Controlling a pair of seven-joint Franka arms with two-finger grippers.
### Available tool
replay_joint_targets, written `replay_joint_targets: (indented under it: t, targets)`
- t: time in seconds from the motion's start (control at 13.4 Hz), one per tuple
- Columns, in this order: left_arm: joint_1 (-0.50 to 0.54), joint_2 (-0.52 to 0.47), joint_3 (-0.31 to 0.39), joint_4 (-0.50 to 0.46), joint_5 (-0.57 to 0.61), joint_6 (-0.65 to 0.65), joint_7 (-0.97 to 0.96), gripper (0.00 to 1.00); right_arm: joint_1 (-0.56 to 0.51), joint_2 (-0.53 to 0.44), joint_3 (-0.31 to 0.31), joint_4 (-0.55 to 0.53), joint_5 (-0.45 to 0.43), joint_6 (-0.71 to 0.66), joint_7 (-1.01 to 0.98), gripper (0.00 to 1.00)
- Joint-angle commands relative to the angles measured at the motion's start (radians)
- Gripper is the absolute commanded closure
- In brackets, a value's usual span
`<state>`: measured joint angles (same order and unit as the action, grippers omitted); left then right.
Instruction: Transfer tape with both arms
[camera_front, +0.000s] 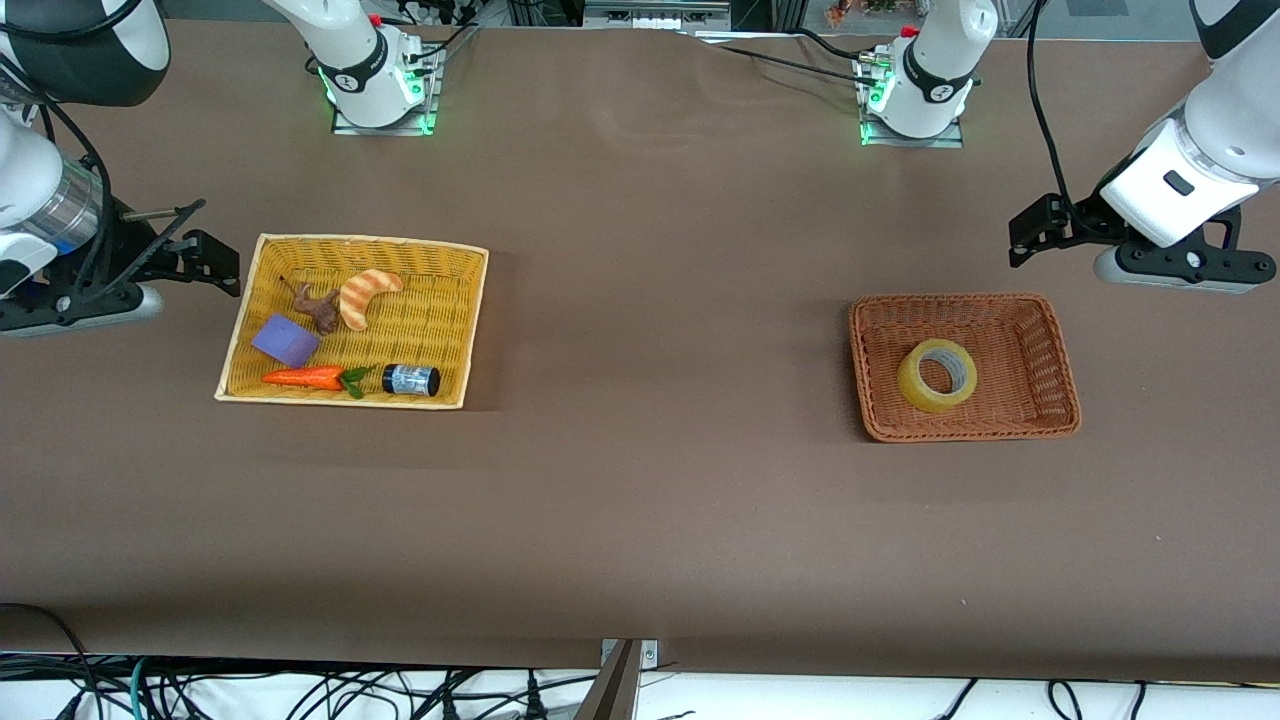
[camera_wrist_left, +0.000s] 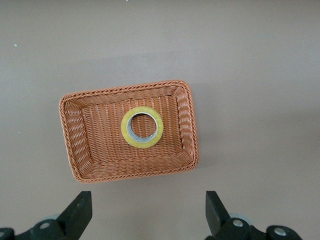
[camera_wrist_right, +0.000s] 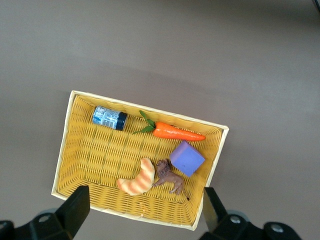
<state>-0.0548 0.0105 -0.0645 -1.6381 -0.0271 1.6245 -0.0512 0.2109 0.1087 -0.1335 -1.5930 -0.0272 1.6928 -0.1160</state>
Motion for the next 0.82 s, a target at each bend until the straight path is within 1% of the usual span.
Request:
replay_joint_targets:
  t: [0.0, 0.15, 0.75]
  targets:
    - [-0.002, -0.027, 0.009, -0.029, -0.030, 0.017, -0.002, 0.00, -0.004, -0.006, -0.005, 0.014, -0.005, -0.031, -0.016, 0.00]
    - [-0.002, -0.027, 0.012, -0.029, -0.030, 0.014, 0.013, 0.00, -0.005, -0.009, -0.006, 0.014, -0.004, -0.050, -0.016, 0.00]
    - [0.001, -0.020, 0.014, -0.019, -0.033, 0.008, 0.017, 0.00, -0.005, -0.009, -0.003, 0.014, -0.004, -0.051, -0.014, 0.00]
